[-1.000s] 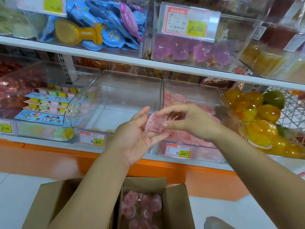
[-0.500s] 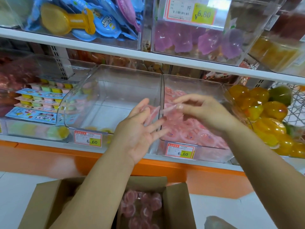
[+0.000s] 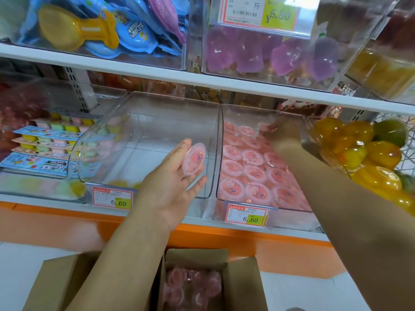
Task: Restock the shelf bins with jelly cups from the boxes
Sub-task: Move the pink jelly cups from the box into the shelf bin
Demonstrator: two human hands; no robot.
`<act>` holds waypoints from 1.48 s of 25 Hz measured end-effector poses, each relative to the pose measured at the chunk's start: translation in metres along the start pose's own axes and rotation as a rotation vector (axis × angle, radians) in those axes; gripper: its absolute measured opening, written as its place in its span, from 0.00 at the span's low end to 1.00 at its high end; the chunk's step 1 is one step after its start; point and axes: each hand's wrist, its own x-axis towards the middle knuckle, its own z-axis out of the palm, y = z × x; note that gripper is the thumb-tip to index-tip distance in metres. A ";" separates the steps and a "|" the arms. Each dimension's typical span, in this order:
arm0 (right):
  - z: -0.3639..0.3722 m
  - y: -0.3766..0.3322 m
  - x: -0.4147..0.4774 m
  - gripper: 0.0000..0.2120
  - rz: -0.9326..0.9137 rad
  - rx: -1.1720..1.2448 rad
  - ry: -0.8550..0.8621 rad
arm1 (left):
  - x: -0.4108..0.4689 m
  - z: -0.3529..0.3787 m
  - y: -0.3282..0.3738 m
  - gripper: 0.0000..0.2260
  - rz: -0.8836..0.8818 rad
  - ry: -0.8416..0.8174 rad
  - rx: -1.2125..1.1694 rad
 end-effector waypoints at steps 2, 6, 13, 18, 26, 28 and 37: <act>0.000 0.002 -0.004 0.14 -0.029 -0.165 -0.070 | 0.001 -0.001 0.000 0.15 -0.010 0.005 -0.008; -0.017 0.003 -0.016 0.18 -0.128 -0.368 -0.149 | 0.000 0.000 -0.001 0.14 -0.038 -0.028 -0.004; -0.064 -0.026 -0.094 0.12 -0.379 0.167 -0.252 | -0.016 0.010 -0.002 0.16 -0.058 -0.154 -0.021; -0.083 -0.045 -0.176 0.17 -0.718 0.399 -0.483 | -0.024 0.023 -0.014 0.16 -0.058 -0.198 -0.029; -0.074 -0.014 -0.090 0.09 -0.334 0.047 -0.092 | -0.025 0.013 -0.010 0.15 -0.006 -0.185 0.134; -0.065 -0.002 -0.041 0.08 -0.249 -0.206 -0.069 | -0.021 0.007 -0.006 0.13 0.005 -0.154 0.114; -0.012 0.024 0.004 0.13 -0.106 -0.653 -0.101 | -0.015 0.000 -0.003 0.10 0.031 -0.114 0.144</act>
